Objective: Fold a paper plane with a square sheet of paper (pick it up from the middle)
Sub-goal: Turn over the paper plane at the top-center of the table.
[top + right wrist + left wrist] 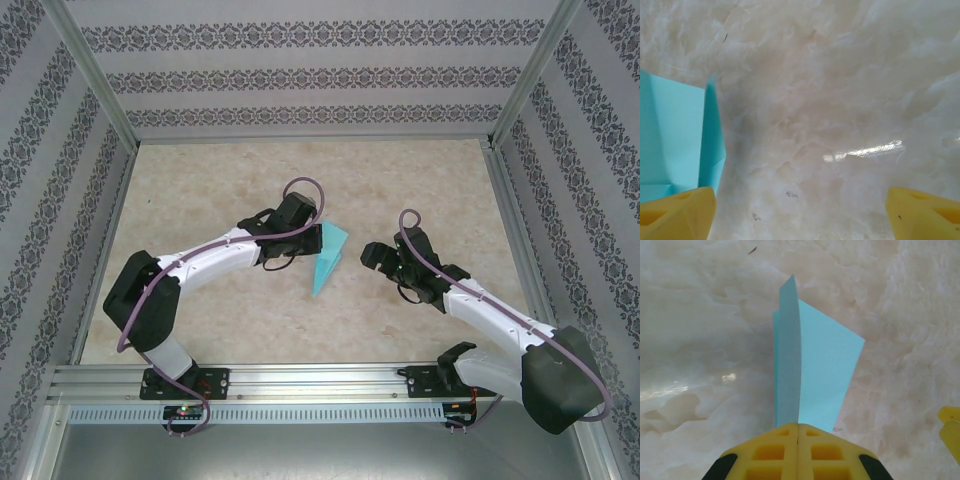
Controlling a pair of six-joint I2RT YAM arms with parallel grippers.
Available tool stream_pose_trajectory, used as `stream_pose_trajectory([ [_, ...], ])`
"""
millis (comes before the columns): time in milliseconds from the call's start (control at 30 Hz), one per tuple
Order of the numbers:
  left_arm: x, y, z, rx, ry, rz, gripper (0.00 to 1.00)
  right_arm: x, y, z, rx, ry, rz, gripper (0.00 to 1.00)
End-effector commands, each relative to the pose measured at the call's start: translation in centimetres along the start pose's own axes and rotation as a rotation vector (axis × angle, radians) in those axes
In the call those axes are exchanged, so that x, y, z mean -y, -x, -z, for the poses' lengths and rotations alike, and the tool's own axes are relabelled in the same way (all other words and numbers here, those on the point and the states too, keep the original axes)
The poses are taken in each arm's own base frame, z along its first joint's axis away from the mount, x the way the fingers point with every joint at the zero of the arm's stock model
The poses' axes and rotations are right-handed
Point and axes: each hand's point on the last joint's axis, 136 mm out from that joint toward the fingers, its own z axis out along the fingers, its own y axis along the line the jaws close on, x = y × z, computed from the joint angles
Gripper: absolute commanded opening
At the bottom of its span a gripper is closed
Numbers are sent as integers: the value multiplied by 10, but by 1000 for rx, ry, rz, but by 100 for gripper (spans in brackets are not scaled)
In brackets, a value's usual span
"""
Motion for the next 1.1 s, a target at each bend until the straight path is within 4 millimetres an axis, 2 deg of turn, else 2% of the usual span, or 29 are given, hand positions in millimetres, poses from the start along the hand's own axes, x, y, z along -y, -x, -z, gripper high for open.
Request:
stream_pose_trajectory([
  [0,14,12,-7,33,-111,28,0,-15,-1,-2,-7,87,-29,85],
  [133,8,13,-9,41,-127,40,0,-34,-4,-7,-19,132,-11,79],
  [233,2,9,-15,31,-167,72,0,-52,-7,-13,-34,182,14,69],
  [333,-11,3,-23,22,-177,103,0,-73,-14,-22,-74,248,32,55],
  [500,-31,-2,-30,21,-200,159,0,-100,-28,-38,-146,299,77,43],
  [667,-47,-10,-35,7,-189,183,0,-115,-39,-58,-205,284,107,38],
  [833,-63,-14,-36,6,-160,208,0,-111,-43,-77,-232,230,109,38],
  [1067,-79,-19,-33,18,-132,233,0,-115,-48,-84,-249,214,134,43],
])
